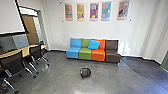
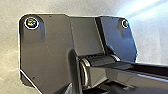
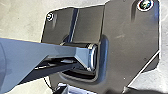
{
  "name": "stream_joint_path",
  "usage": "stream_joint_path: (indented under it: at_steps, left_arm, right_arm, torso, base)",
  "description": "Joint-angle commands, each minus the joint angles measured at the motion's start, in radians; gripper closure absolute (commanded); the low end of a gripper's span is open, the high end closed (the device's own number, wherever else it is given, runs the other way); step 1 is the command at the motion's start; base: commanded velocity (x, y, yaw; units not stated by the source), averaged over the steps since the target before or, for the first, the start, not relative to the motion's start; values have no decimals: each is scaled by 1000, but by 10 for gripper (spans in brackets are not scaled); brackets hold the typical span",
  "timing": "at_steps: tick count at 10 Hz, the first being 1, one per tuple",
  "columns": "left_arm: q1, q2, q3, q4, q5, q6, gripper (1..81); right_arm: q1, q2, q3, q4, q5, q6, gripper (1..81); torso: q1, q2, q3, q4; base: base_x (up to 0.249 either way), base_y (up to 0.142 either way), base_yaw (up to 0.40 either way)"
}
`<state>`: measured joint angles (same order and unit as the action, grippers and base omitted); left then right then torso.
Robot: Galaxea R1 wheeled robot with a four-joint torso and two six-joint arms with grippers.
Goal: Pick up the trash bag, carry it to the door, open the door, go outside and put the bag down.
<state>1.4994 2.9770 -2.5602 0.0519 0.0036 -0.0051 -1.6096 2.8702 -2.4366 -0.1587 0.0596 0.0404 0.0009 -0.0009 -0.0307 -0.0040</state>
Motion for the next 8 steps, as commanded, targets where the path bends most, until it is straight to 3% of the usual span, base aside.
stream_joint_path:
  at_steps: [1,8]
  left_arm:
    - [-49,-4,8,-3,55,-1,10]
    - [-47,-1,8,2,55,-1,10]
  right_arm:
    - [42,-7,8,-10,-49,-4,10]
    - [38,-7,12,-4,-50,-4,10]
  torso:
    - [0,0,0,0]
    - [0,0,0,0]
  base:
    - [182,0,0]
    - [182,0,0]
